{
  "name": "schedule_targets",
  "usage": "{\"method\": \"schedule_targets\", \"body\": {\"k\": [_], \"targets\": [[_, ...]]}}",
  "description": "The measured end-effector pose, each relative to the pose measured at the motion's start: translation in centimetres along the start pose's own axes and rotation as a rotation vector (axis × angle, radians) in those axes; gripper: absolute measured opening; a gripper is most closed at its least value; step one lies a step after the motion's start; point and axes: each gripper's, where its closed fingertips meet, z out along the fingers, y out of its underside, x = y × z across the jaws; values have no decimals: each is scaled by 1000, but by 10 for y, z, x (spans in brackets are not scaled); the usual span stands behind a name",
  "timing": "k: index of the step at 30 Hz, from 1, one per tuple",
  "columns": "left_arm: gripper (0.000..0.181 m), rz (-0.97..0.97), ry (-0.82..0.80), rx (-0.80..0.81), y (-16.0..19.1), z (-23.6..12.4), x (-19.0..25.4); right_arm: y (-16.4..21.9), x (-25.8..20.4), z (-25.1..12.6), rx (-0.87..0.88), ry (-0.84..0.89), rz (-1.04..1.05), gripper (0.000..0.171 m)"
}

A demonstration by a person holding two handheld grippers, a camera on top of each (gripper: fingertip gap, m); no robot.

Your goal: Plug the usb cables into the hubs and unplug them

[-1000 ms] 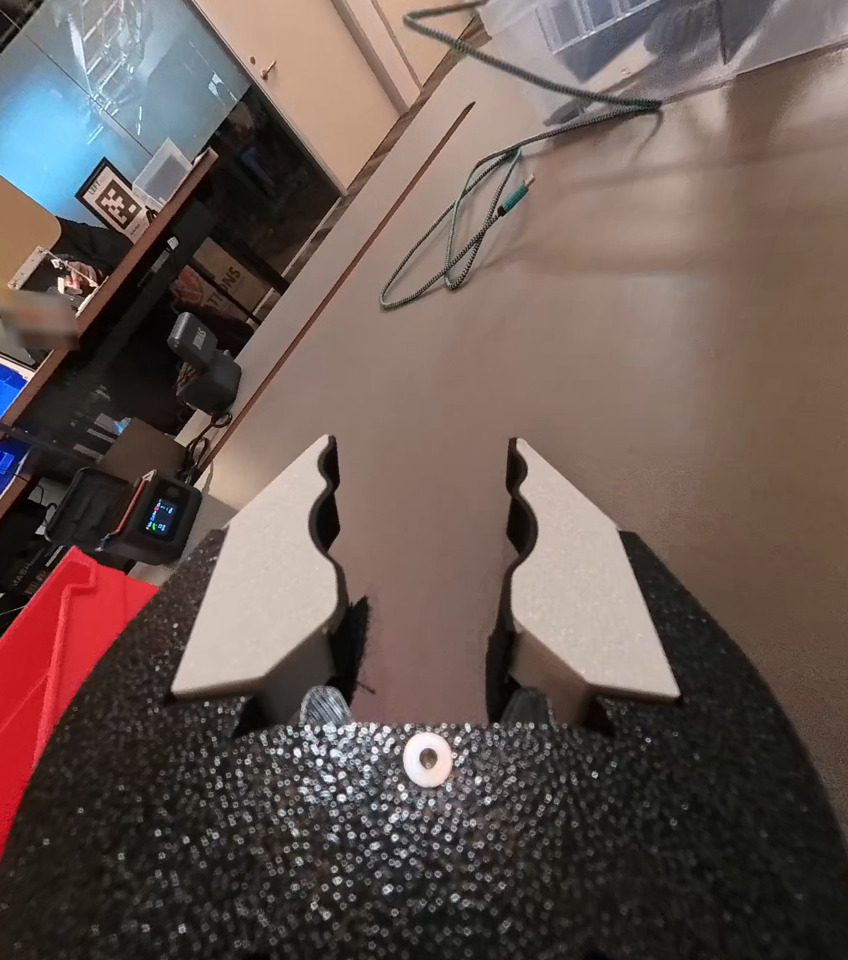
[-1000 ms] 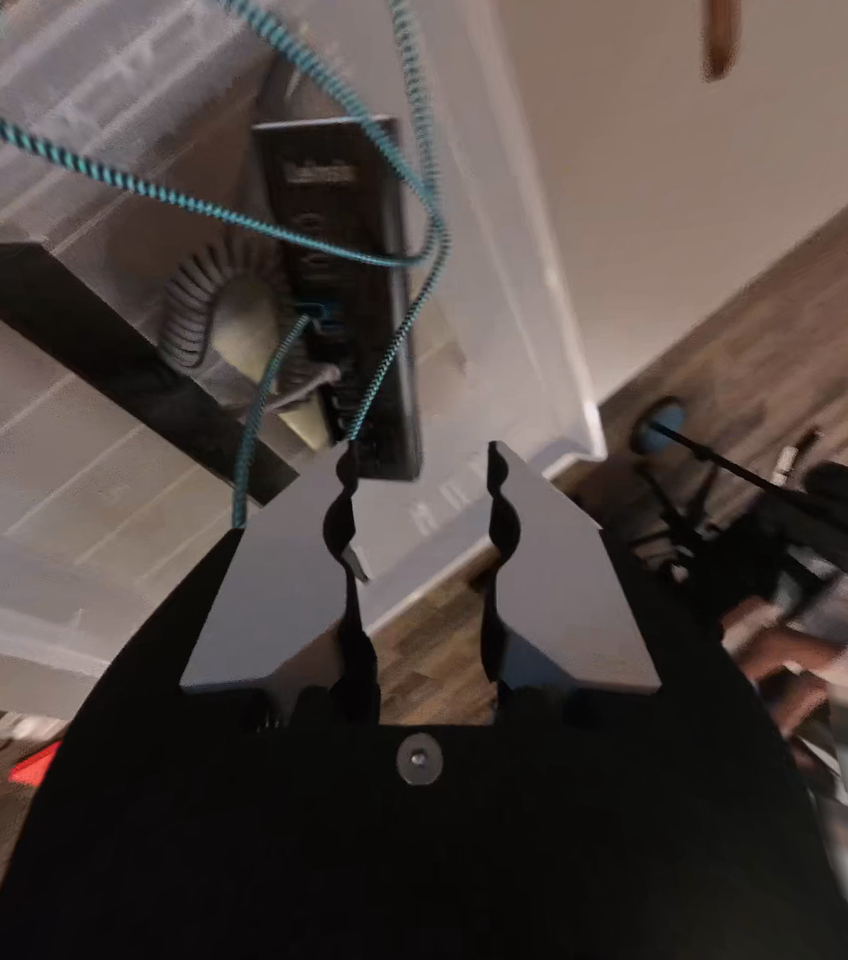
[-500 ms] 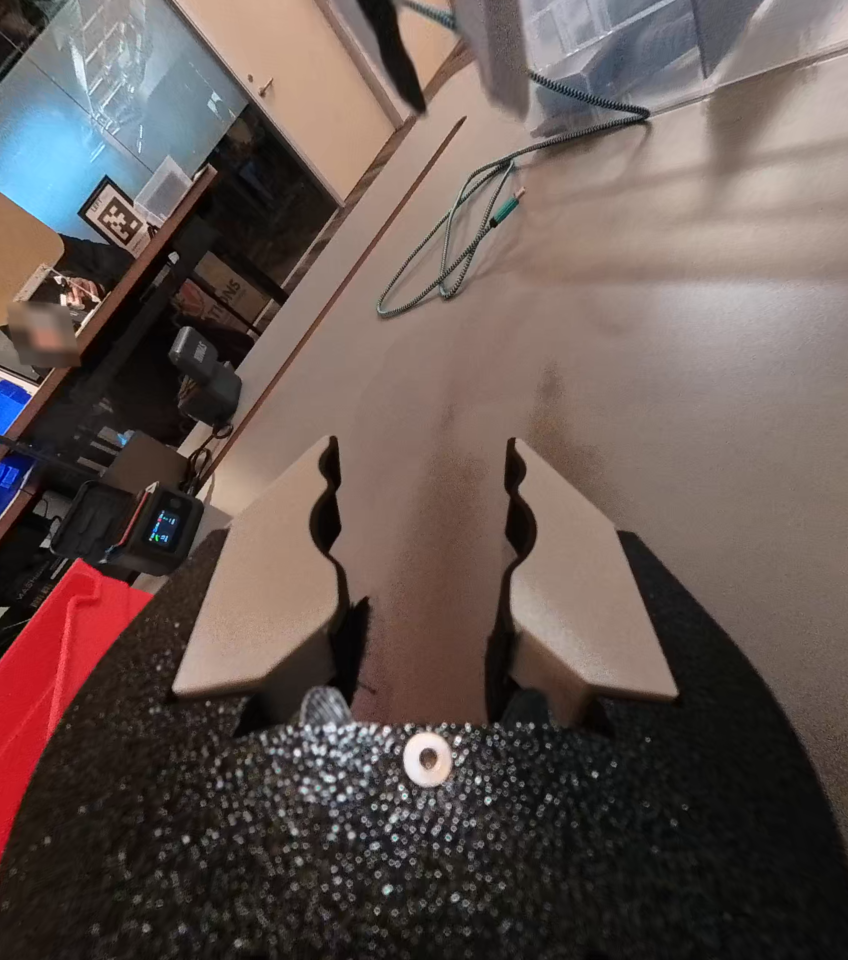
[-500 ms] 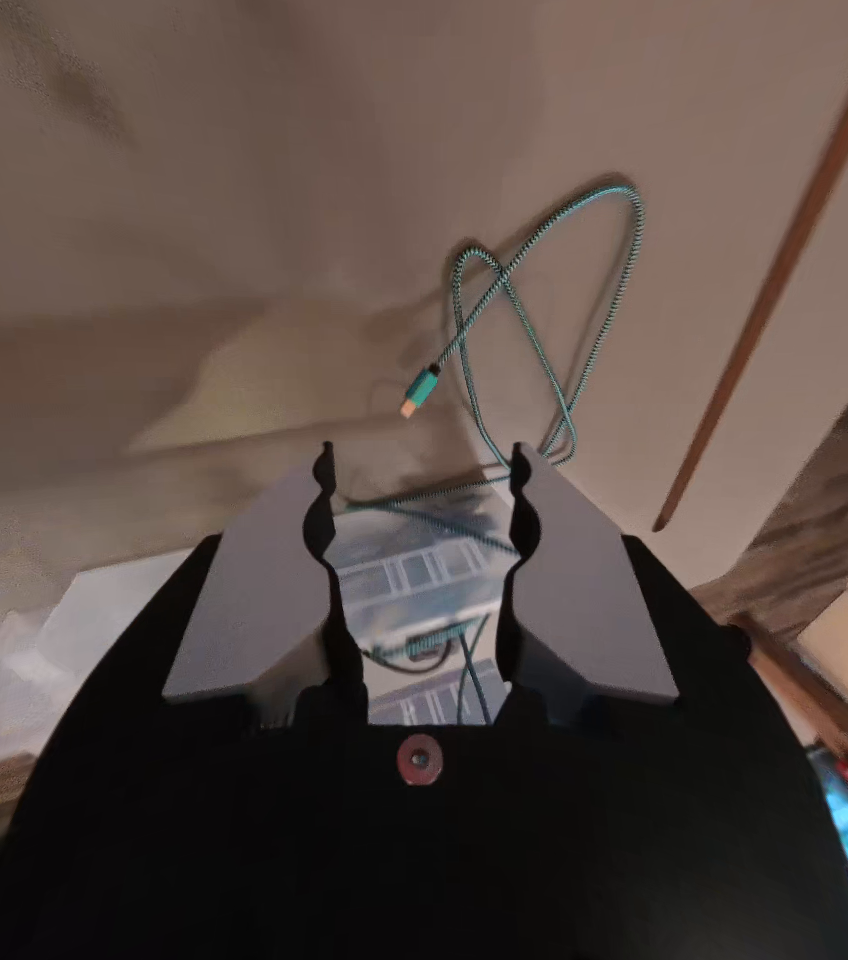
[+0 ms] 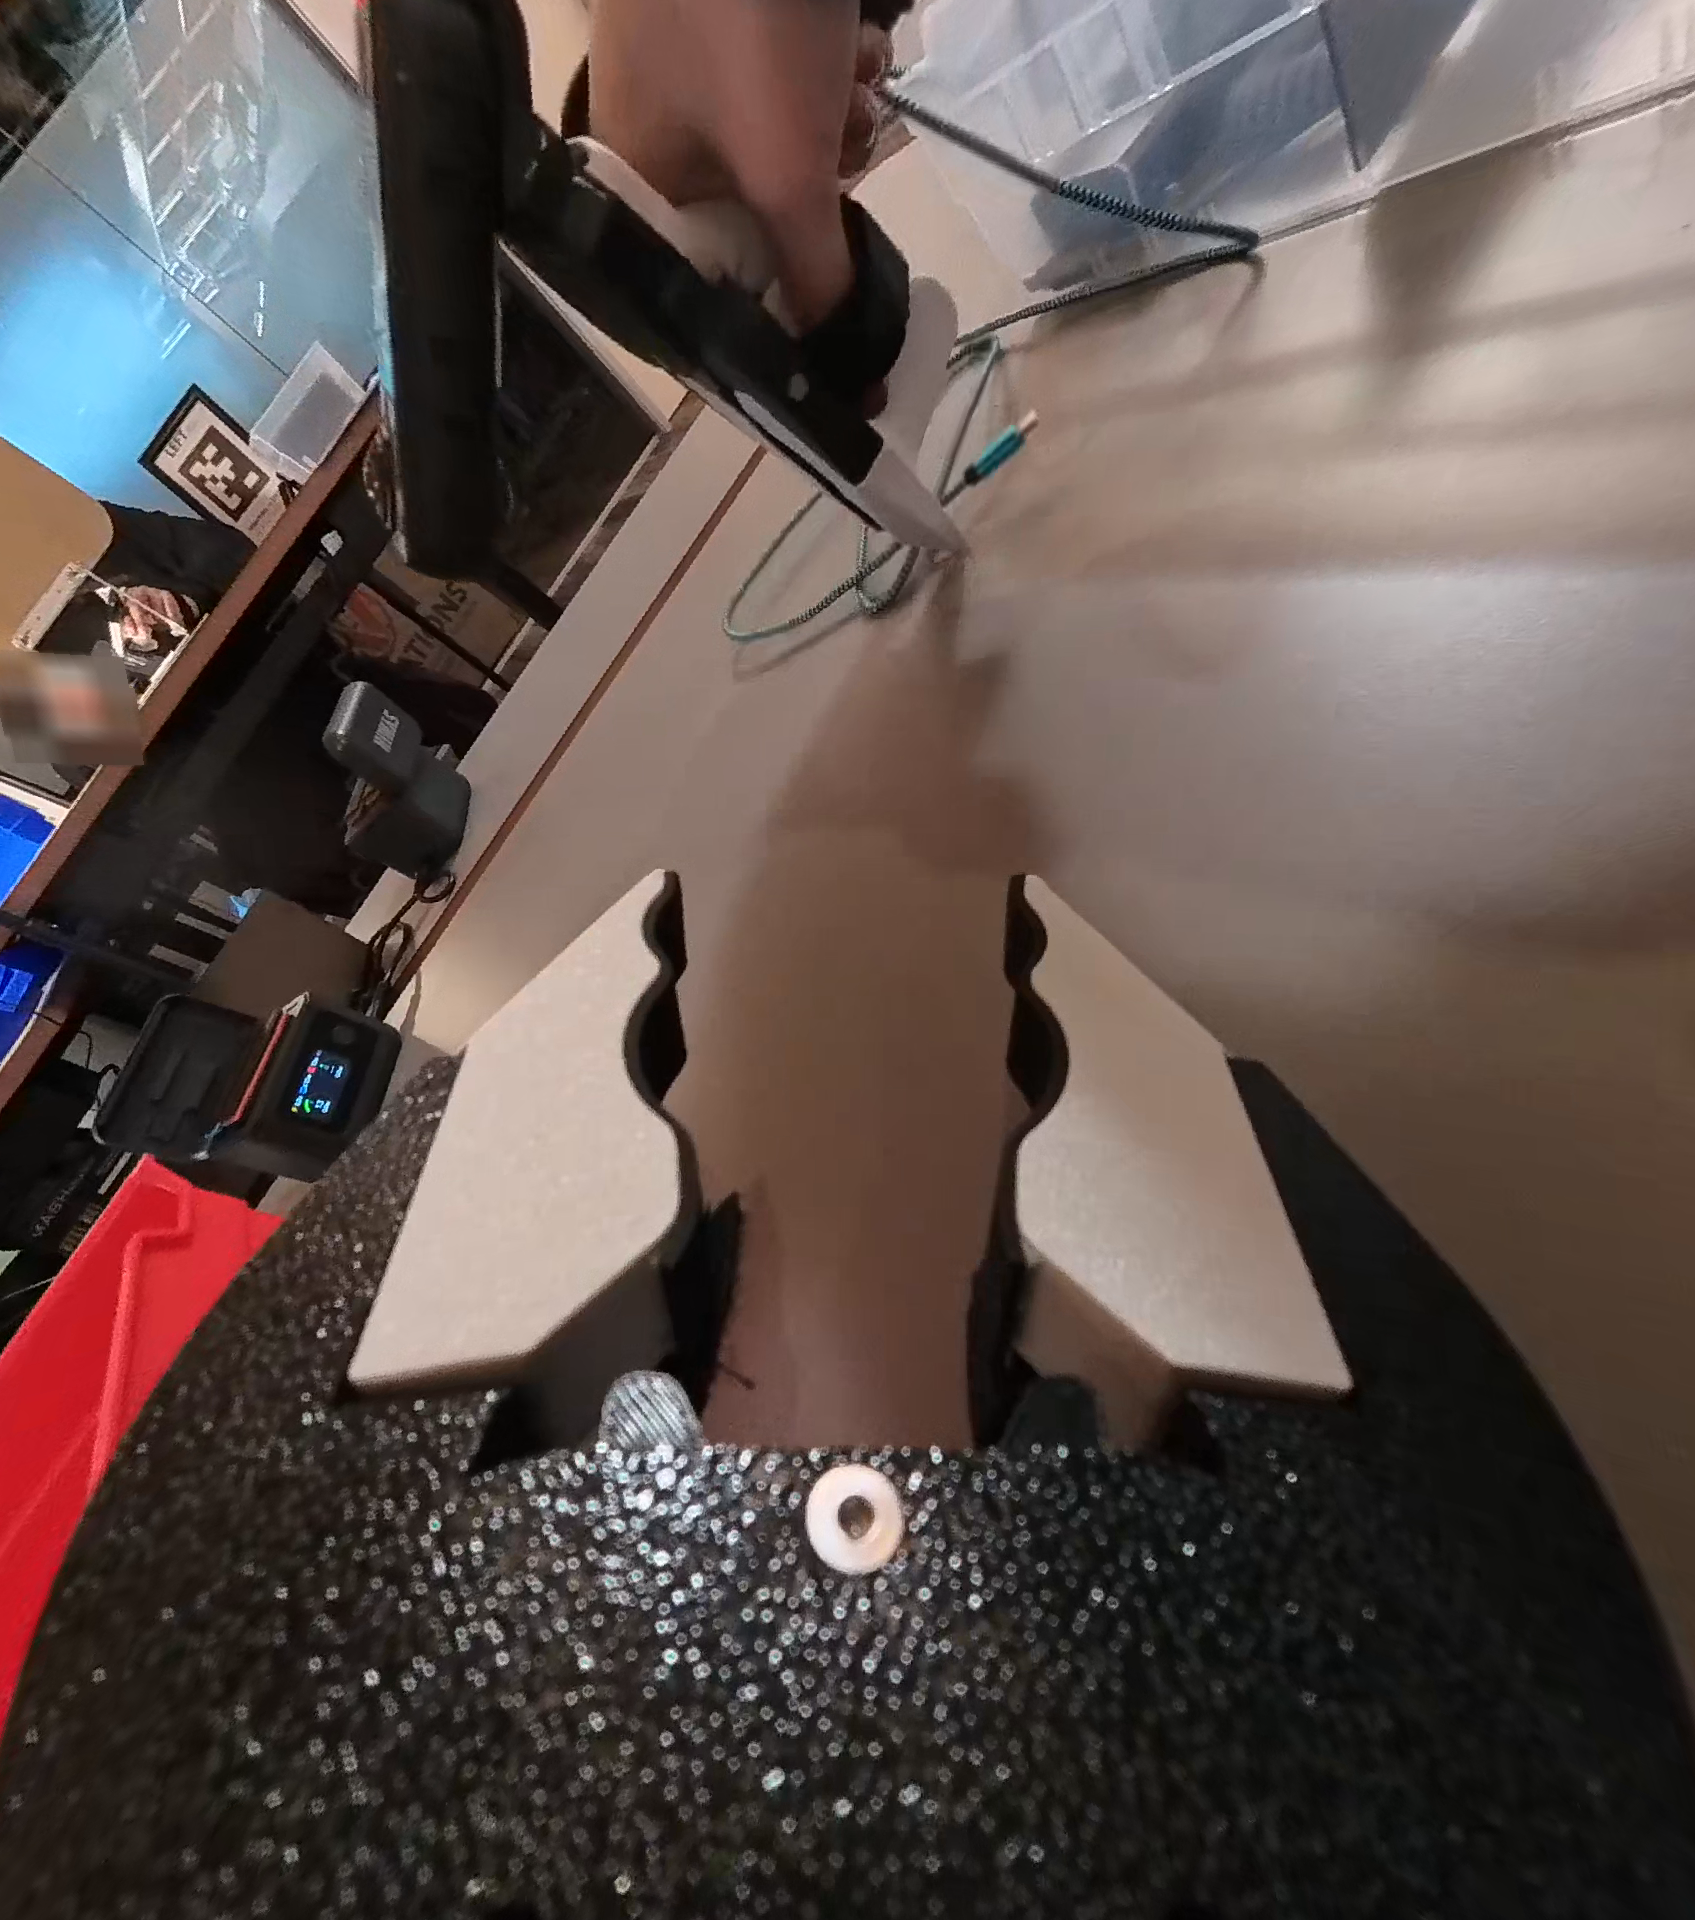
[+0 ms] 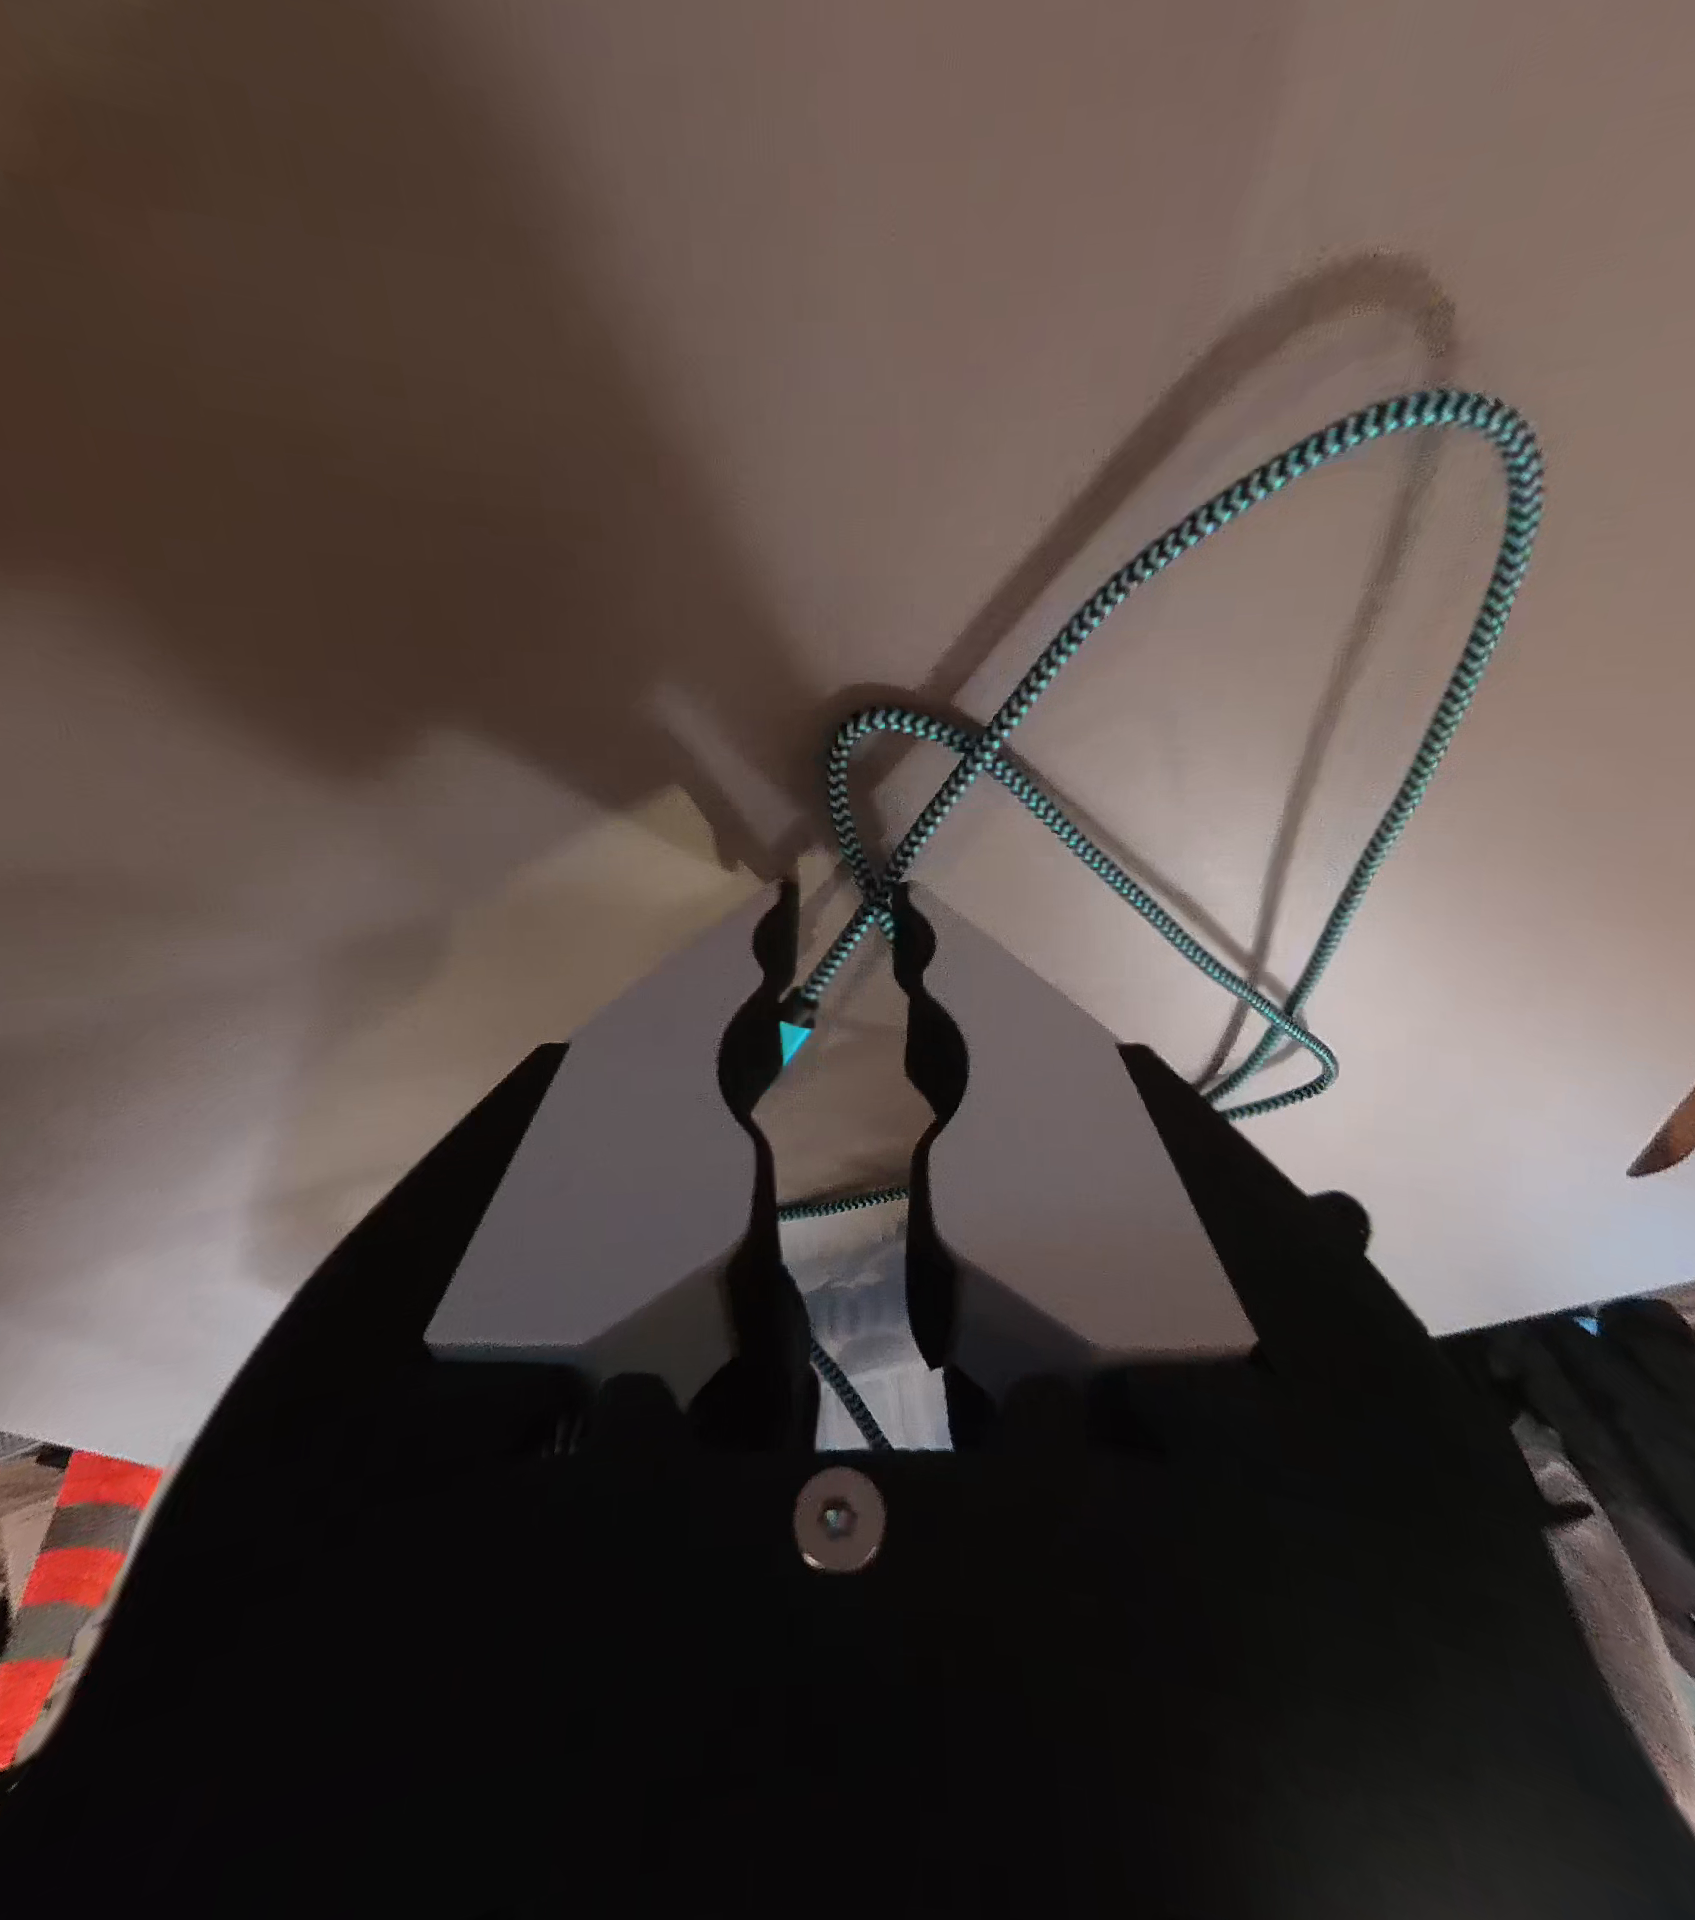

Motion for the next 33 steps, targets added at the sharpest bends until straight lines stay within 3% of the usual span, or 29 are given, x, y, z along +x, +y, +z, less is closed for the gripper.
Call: {"method": "schedule_targets", "body": {"k": [2, 6, 11, 14, 17, 20, 24, 28, 33], "targets": [[60, 1, 1, -2, 0, 0, 0, 0, 0, 1, 4, 20, -29, 5], [60, 2, -13, 3, -1, -1, -2, 1, -12, -14, 71, 27, -101, 2], [60, -15, -9, 14, -2, -1, -2, 19, -18, -102, 260, 166, -170, 1], [60, -1, -10, 9, -2, 0, -1, 55, -24, -171, 374, 255, -154, 1], [60, -2, -1, 9, -2, 0, 1, 110, -20, -217, 355, 373, -119, 1], [60, 0, 1, 9, -3, 1, 2, 171, 12, -260, 295, 608, -18, 1], [60, 2, 4, 4, -2, 2, 2, 216, 32, -321, 413, 833, 98, 1], [60, 0, 9, 0, 0, 2, 3, 237, 31, -315, 371, 820, 110, 1], [59, 4, 17, 0, 0, 2, 5, 250, 12, -237, 218, 494, 118, 1]]}}
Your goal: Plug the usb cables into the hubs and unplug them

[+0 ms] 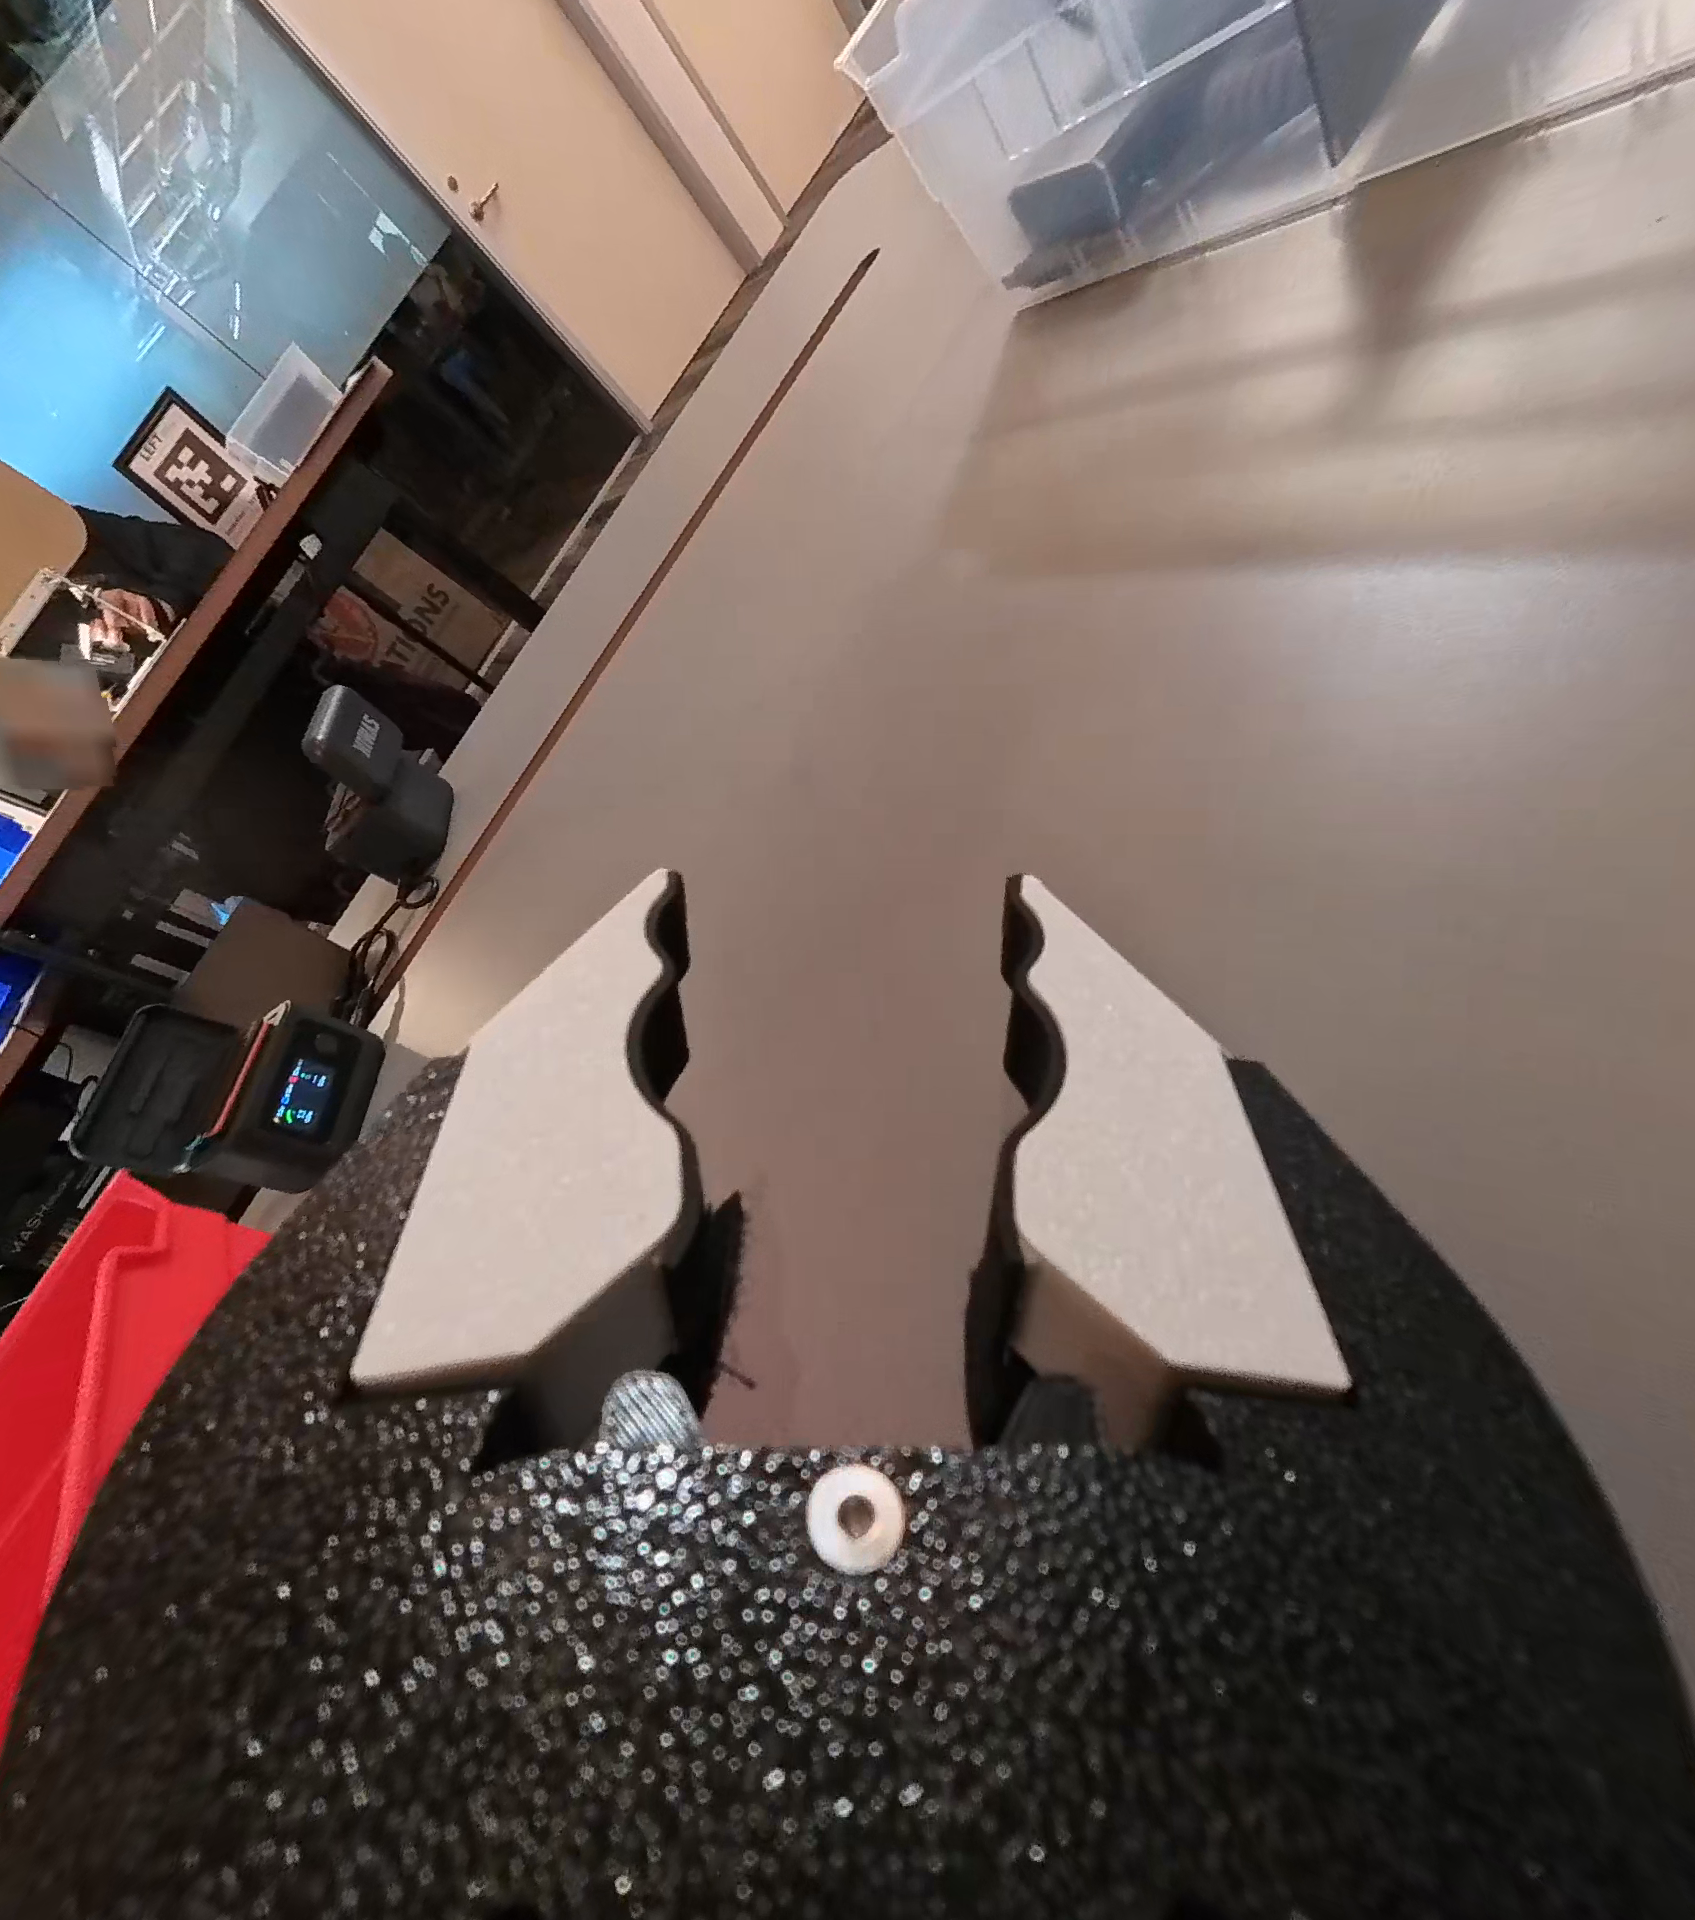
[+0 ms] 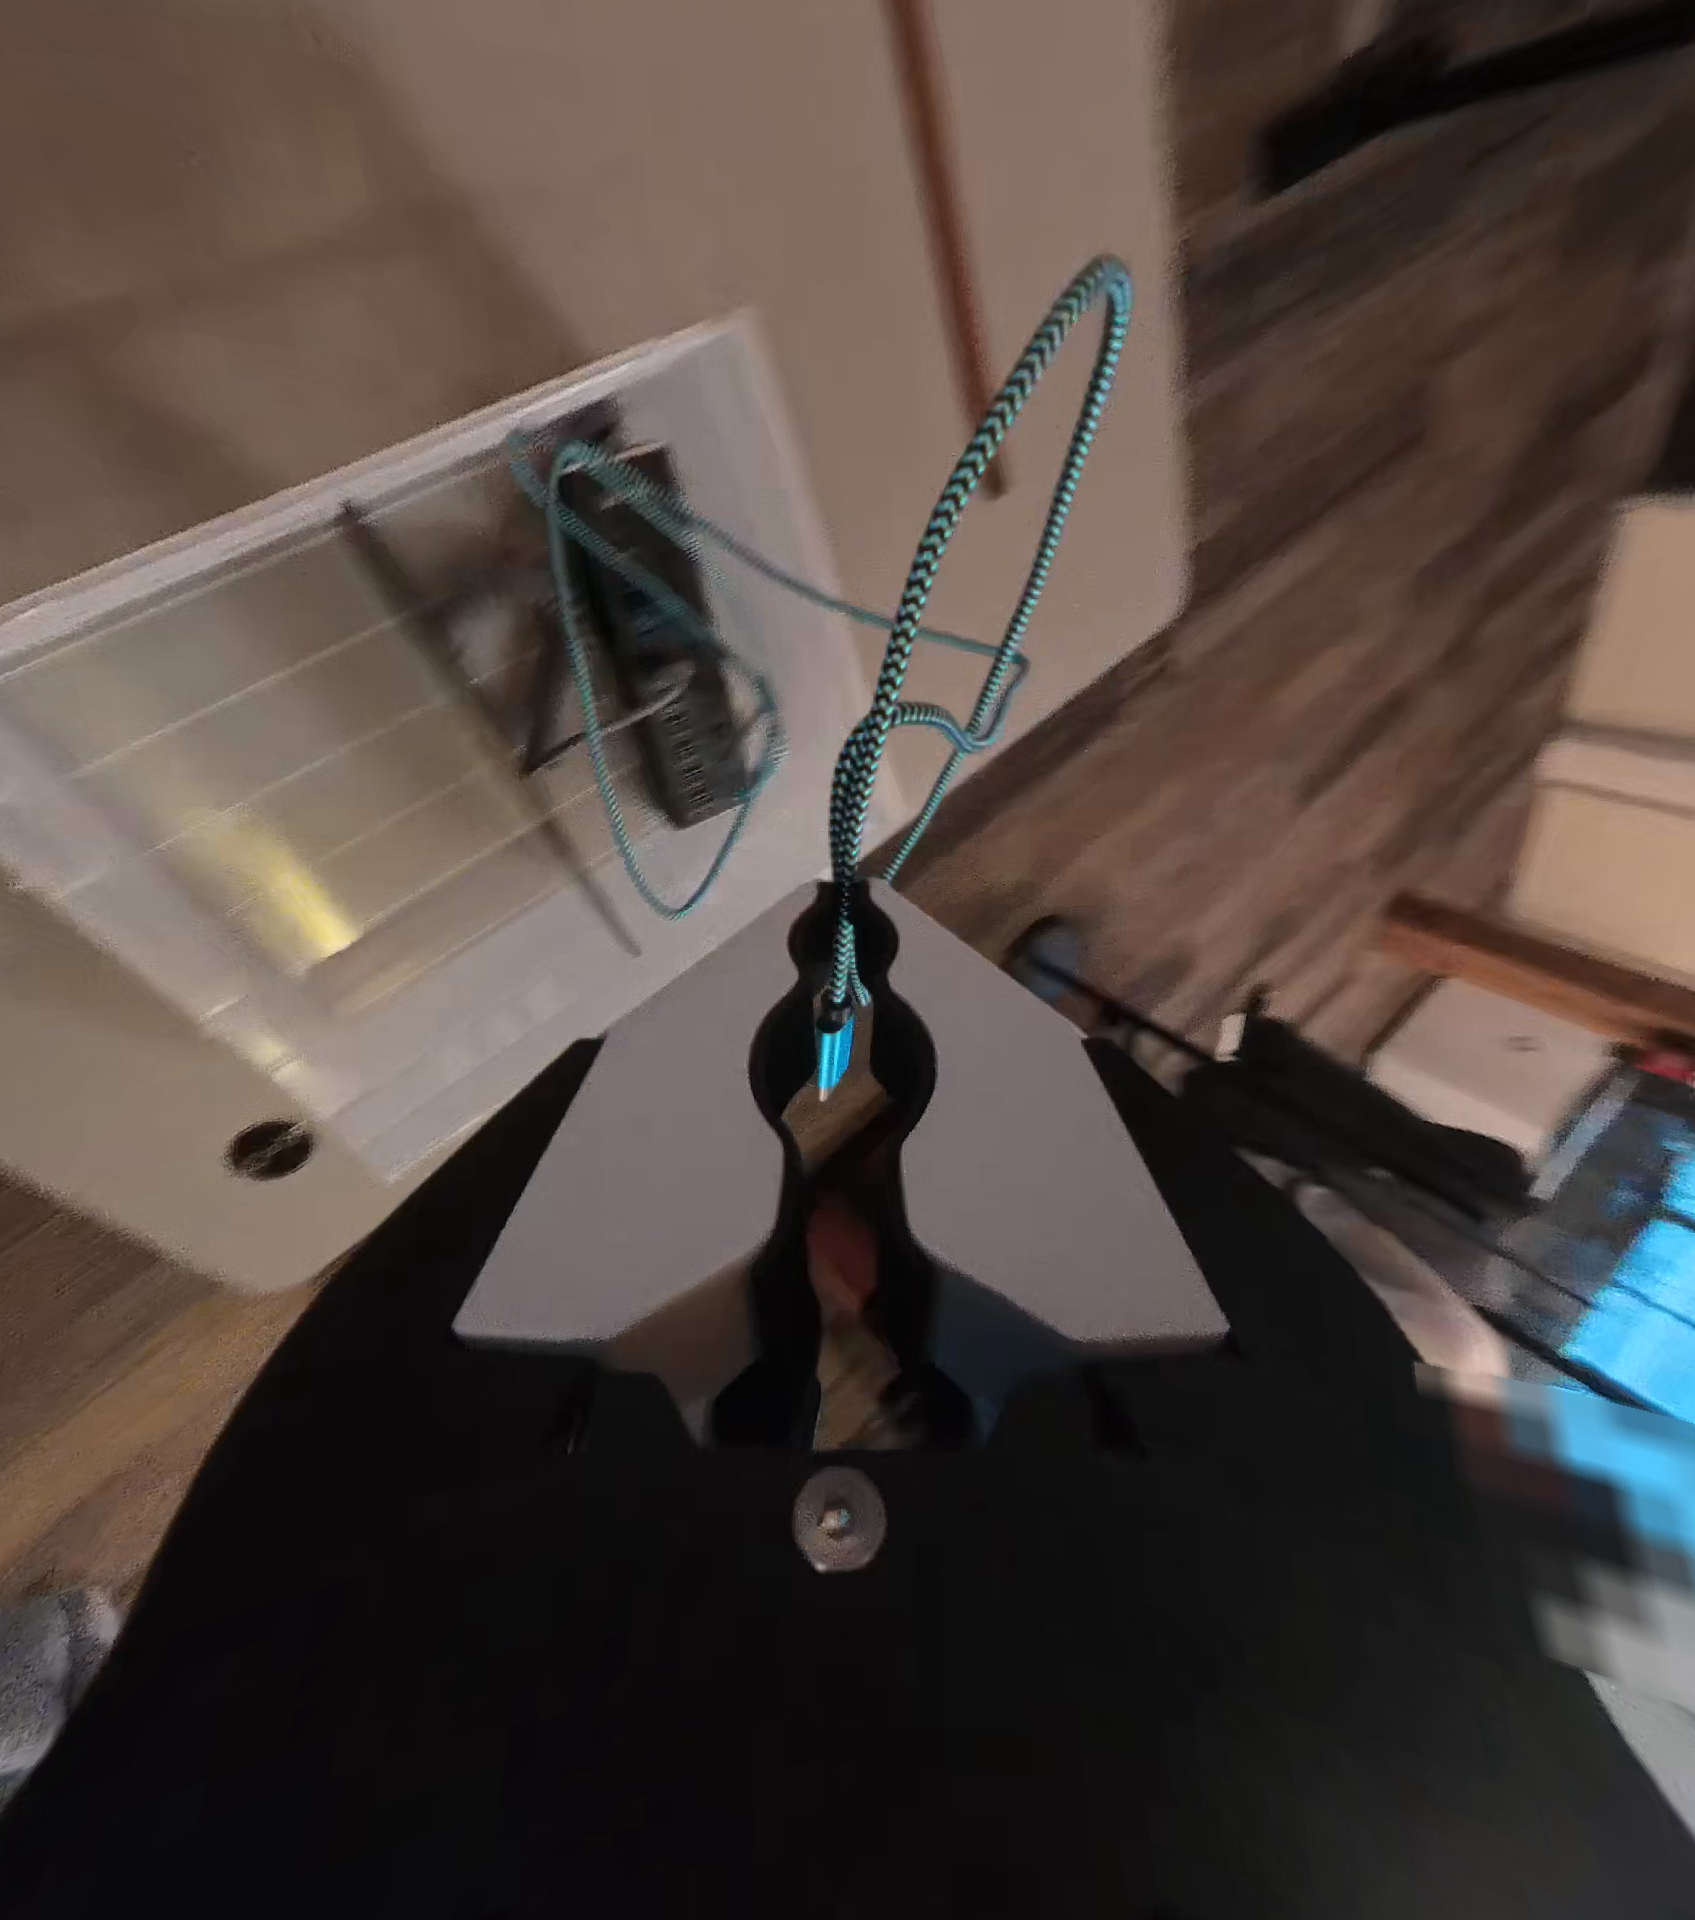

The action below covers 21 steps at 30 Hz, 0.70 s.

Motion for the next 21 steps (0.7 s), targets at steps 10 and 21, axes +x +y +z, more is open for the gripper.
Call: {"method": "schedule_targets", "body": {"k": [10, 21], "targets": [[54, 26, 25, 0, -1, 1, 5, 10, -38, 113, -89, -236, -45, 1], [53, 38, 28, 9, -3, 1, 6, 7, -80, 209, -108, -301, -14, 1]]}}
